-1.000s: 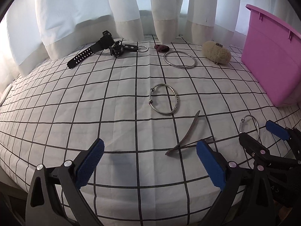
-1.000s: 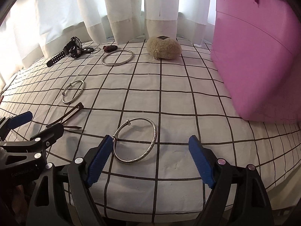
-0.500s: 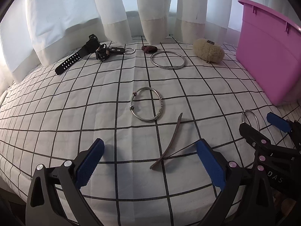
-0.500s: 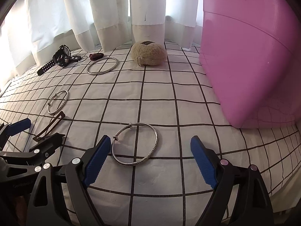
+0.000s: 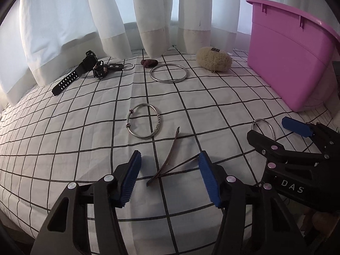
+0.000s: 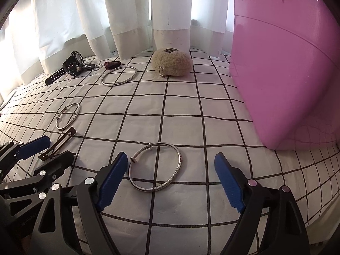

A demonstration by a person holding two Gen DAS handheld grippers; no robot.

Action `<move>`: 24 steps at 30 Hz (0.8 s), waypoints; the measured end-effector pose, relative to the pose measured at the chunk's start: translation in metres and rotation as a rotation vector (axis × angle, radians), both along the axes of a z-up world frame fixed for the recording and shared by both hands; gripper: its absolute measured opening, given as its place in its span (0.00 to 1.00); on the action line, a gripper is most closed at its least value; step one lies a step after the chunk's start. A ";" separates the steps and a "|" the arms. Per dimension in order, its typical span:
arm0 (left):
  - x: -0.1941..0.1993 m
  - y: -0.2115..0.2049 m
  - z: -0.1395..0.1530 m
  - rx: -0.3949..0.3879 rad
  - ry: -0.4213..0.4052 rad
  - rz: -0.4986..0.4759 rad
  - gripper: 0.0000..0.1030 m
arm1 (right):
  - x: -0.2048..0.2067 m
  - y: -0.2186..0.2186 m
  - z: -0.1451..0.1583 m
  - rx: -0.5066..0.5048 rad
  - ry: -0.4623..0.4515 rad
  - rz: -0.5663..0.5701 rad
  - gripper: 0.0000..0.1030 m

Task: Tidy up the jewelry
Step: 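Grasp the tweezers with left tool while right tool grasps the silver bangle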

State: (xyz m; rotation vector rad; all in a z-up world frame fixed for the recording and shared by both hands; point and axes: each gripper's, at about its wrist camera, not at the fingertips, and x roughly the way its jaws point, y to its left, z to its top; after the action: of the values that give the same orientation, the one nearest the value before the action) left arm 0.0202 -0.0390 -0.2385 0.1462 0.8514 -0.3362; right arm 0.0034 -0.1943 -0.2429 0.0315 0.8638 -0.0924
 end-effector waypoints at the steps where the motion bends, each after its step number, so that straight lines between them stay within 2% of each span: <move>1: 0.000 -0.001 0.001 -0.007 0.005 -0.010 0.29 | 0.000 0.002 0.001 0.000 0.000 0.005 0.72; 2: 0.000 -0.001 0.001 -0.010 0.009 -0.019 0.16 | 0.000 0.003 0.001 -0.002 0.002 0.012 0.66; 3: 0.000 -0.003 0.001 -0.003 0.009 -0.021 0.15 | 0.000 0.005 0.002 -0.005 0.002 0.018 0.62; 4: 0.000 -0.003 0.001 0.002 0.008 -0.024 0.14 | 0.000 0.007 0.003 -0.007 0.001 0.025 0.49; 5: -0.001 -0.003 0.001 0.004 0.008 -0.026 0.13 | 0.000 0.010 0.004 -0.016 0.003 0.024 0.47; 16: 0.002 0.010 0.007 -0.016 0.041 -0.011 0.12 | -0.002 0.012 0.006 0.010 0.011 0.012 0.46; 24: 0.011 0.022 0.038 -0.028 0.023 -0.003 0.12 | 0.000 0.023 0.031 0.034 0.014 0.018 0.46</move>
State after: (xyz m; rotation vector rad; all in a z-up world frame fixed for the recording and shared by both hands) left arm 0.0314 -0.0170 -0.2008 0.1174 0.8689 -0.3528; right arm 0.0037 -0.1716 -0.2116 0.0546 0.8791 -0.0611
